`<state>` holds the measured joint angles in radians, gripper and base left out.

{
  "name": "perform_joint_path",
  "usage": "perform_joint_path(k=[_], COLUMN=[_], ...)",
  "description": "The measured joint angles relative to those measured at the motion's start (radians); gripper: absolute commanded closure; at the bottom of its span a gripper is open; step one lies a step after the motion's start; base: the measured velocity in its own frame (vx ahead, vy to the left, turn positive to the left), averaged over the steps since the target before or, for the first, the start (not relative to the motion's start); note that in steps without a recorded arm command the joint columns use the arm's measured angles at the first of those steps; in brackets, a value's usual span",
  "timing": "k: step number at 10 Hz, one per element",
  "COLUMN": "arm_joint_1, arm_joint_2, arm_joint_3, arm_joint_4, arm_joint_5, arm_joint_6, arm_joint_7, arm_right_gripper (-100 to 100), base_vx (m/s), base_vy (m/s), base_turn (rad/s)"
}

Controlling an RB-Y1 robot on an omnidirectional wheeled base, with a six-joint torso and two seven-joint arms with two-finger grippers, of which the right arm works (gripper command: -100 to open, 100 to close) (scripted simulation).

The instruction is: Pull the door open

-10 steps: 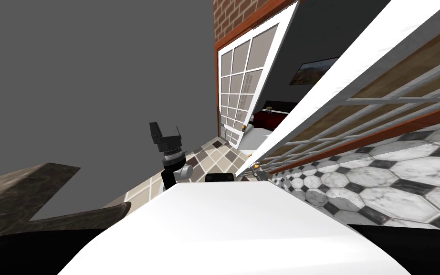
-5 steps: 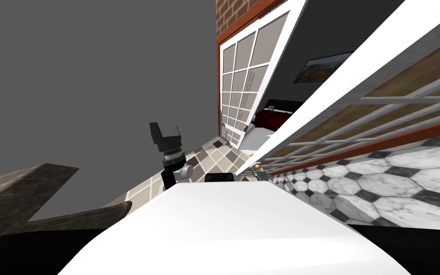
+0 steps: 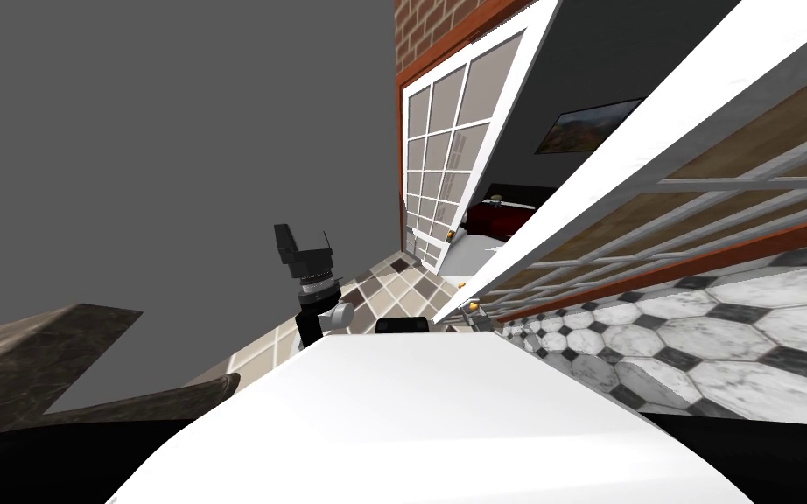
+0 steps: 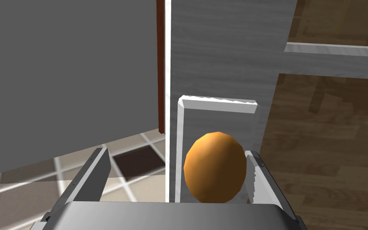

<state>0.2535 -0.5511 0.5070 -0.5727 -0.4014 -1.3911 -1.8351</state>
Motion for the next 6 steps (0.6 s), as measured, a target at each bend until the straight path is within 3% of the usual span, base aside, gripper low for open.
perform_joint_path(k=[1,3,4,5,6], arm_joint_1=[0.002,0.018,0.043,0.029,-0.001], arm_joint_2=[0.004,-0.008,-0.026,-0.02,-0.003], arm_joint_3=[-0.001,-0.004,-0.007,-0.007,-0.003], arm_joint_4=[-0.007,-0.036,-0.098,-0.09,-0.028], arm_joint_5=[-0.001,-0.002,-0.006,-0.006,-0.002], arm_joint_6=[0.003,0.012,0.044,0.05,0.024], arm_joint_7=[0.008,0.011,0.017,0.017,0.008], arm_right_gripper=[100,100,100,100,100], base_vx=[-0.016,0.0,0.002,0.004,-0.003], base_vy=[0.003,0.013,0.002,-0.008,0.002], base_turn=[0.017,0.0,-0.022,0.01,0.025])
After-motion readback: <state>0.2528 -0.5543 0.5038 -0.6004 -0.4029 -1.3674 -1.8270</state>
